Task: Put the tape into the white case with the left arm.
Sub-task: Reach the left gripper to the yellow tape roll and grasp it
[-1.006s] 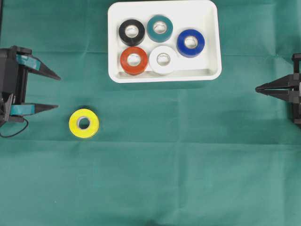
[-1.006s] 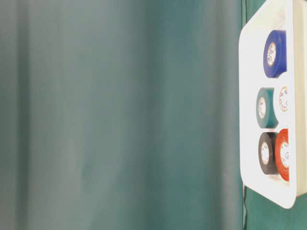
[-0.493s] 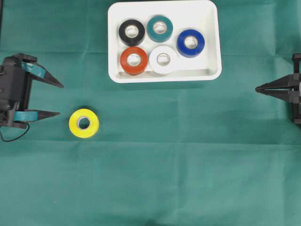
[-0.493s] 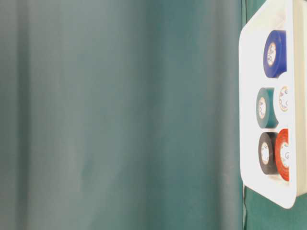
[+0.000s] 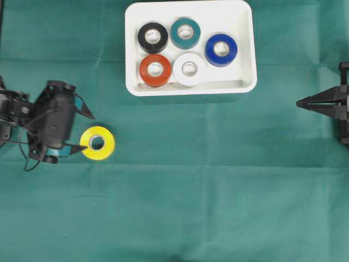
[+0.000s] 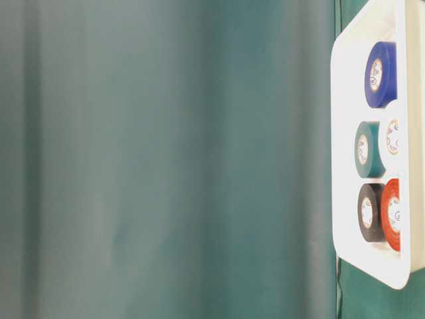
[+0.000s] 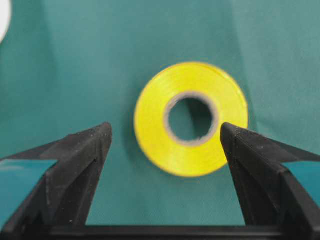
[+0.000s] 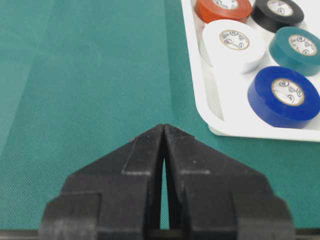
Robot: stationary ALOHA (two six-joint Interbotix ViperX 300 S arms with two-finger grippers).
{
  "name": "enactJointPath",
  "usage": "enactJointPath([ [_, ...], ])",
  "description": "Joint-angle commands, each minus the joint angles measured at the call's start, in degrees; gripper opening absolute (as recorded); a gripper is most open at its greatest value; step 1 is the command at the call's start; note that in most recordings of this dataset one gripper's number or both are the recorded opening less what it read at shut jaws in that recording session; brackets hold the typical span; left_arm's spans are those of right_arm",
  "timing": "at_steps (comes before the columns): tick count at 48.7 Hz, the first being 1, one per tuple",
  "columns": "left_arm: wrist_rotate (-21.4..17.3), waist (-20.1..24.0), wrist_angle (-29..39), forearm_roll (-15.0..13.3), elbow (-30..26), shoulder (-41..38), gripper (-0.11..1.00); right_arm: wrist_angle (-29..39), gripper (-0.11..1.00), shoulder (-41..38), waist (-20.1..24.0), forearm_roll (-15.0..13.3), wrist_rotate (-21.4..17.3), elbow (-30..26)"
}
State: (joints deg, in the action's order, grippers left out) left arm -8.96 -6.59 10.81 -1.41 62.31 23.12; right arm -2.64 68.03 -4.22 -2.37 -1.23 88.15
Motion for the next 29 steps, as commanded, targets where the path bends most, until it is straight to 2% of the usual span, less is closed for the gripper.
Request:
enactJointPath([
  [1,-0.18,-0.35,-0.62,-0.09,-2.46,-2.64,0.88,-0.53,-0.09,-0.44,-0.09,0.00,0.00,-0.79],
  [16,-0.79,0.18,-0.70,0.09,-4.31,-9.67,0.88,-0.88,-0.09,-0.44,-0.09,-0.09,0.00,-0.62],
  [29,-4.04,2.29,-0.70,0.09,-5.10,-11.34,0.88,-0.88,-0.09,-0.44,-0.09,0.00,0.00,-0.62],
])
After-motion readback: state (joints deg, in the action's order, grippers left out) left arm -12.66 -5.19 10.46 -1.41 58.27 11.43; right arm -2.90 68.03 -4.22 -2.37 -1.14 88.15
